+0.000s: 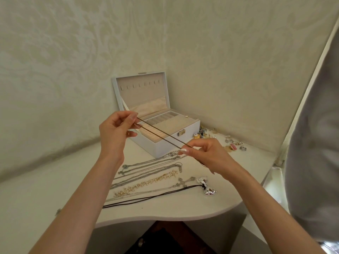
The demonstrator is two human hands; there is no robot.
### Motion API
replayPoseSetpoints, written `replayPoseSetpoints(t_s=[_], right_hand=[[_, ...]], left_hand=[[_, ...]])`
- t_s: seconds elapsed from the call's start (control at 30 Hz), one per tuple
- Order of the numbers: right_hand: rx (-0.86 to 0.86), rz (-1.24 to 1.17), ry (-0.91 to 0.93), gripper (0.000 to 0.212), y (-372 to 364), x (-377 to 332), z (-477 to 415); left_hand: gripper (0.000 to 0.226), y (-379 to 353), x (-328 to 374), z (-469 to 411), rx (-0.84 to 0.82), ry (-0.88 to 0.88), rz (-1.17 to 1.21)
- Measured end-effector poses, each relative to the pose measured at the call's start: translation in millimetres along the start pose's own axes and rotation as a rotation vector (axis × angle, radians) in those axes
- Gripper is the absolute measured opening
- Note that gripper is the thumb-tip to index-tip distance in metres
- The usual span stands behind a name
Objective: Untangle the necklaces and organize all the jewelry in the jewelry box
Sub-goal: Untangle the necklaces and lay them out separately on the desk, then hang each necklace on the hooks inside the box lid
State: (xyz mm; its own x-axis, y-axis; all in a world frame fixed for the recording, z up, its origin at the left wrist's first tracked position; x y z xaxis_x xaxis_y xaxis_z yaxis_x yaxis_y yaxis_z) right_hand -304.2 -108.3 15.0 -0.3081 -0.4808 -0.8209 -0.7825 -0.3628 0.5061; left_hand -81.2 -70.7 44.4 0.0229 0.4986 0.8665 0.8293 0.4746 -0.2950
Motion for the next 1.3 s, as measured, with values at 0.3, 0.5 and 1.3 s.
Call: replayPoseSetpoints(t_s=[0.3, 0.5, 1.3], right_hand=[[0.133, -0.284, -0.040, 0.016, 18, 16, 11], [0.203, -0.439, -0.104, 0.014, 15, 22, 28], [0.169, -0.041, -0.355, 0.017, -28, 23, 73]], left_hand=[[0.015, 22, 0, 5, 0.063, -0.083, -0.077], [0.018, 44, -8, 28, -0.001, -0.097, -0.205], [0.016, 110, -21, 103, -0.295, 0.112, -0.835]])
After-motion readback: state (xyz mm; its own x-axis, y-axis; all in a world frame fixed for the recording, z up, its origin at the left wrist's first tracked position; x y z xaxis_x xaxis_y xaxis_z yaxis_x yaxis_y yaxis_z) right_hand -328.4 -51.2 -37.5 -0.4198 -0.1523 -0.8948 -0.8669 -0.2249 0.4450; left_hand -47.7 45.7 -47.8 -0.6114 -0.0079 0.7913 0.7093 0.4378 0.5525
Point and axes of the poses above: each hand's wrist, its own z-axis away from the middle knuckle, its own y-axis out of the back of the hand, x = y × z, the point moved 2 cm from there along -z, towards the middle knuckle, and after that the axes turned 7 degrees about z, right-handed, at the moved point
